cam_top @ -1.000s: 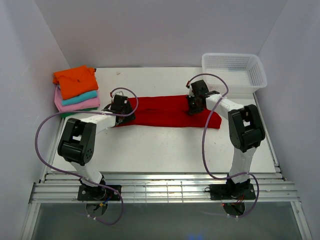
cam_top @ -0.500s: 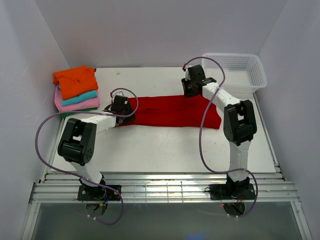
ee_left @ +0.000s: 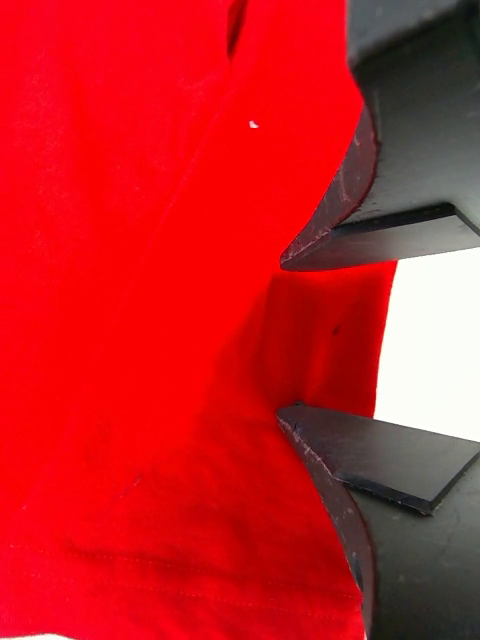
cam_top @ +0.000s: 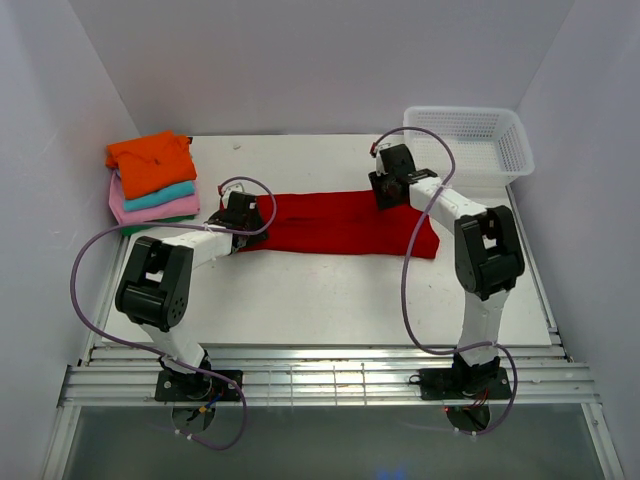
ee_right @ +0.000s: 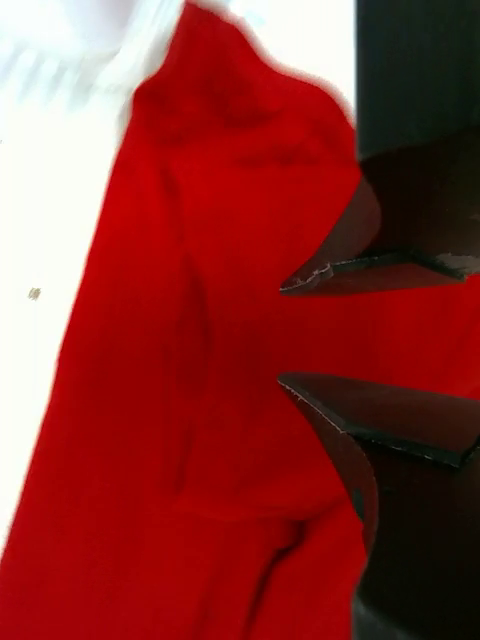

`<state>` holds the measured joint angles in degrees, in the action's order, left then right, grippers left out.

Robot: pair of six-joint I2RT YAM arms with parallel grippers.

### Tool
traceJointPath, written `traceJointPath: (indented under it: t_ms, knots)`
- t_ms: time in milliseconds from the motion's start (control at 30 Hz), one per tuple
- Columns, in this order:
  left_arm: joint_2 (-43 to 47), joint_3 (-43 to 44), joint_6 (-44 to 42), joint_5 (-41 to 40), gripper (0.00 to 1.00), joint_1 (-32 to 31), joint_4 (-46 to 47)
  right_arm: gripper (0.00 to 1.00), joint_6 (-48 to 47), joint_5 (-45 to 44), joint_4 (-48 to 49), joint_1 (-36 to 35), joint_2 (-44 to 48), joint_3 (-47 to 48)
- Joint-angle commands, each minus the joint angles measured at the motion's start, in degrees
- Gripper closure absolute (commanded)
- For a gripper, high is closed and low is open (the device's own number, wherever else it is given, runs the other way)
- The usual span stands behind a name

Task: Fold and stack the t-shirts
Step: Fold the tshirt

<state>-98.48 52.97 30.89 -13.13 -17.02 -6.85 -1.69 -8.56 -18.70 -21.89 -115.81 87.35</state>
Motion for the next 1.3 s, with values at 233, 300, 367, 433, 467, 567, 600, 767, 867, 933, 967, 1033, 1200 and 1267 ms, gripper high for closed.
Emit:
traceJointPath:
  t_ms: [233,300,367,433,467,567,600,767,867,933,967,1033,1200,1267]
  knots:
    - [5.58,1.08,-1.54,-8.23,0.32,0.32,-2.29,0.58,6.17,-5.24,-2.13,-0.43,19.13,-13.60]
    - [5.75,1.08,-1.71,-7.36,0.32,0.32,-2.73,0.58,7.66,-6.03,-4.58,-0.35,19.04,-15.01]
    - [5.84,0.65,-1.72,-6.83,0.32,0.32,-2.73,0.59,8.81,-6.39,-7.31,-0.35,18.60,-15.63]
    - [5.93,-0.50,-1.37,-6.74,0.32,0.32,-2.64,0.61,10.47,-6.30,-8.54,-0.43,17.81,-16.68]
    - [5.93,-0.76,-1.36,-6.65,0.32,0.32,-2.64,0.61,10.92,-6.30,-8.72,-0.43,17.38,-17.30]
    - [5.49,-1.46,-1.19,-6.74,0.32,0.32,-2.47,0.64,12.06,-6.47,-8.37,-0.52,15.71,-19.15]
    - [5.14,-1.29,-1.27,-7.09,0.32,0.32,-2.46,0.65,12.24,-6.47,-8.46,-0.52,15.09,-19.41]
    - [1.02,0.64,-0.40,-7.88,0.38,0.32,-5.36,0.80,12.86,-7.44,-8.55,-0.43,10.70,-18.89]
    - [-0.57,1.00,0.30,-7.71,0.48,0.32,-6.94,0.85,12.77,-7.09,-9.34,-0.43,7.72,-17.31]
    - [-1.10,0.21,1.53,-7.53,0.68,0.23,-7.73,0.88,12.42,-6.30,-9.51,-0.43,6.22,-16.34]
    - [-1.10,-0.23,1.88,-7.44,0.71,0.14,-7.82,0.88,12.42,-6.21,-9.86,-0.43,4.56,-15.38]
    - [-0.05,-1.46,3.11,-7.53,0.84,-0.30,-8.09,0.88,12.15,-6.12,-10.13,-0.43,3.23,-14.41]
    - [3.46,-6.72,6.10,-8.23,0.87,-1.79,-9.23,0.89,11.45,-5.51,-11.01,-0.43,-1.43,-10.11]
    - [5.74,-8.58,7.95,-8.32,0.87,-2.14,-9.58,0.89,11.10,-5.15,-11.10,-0.43,-3.01,-8.78]
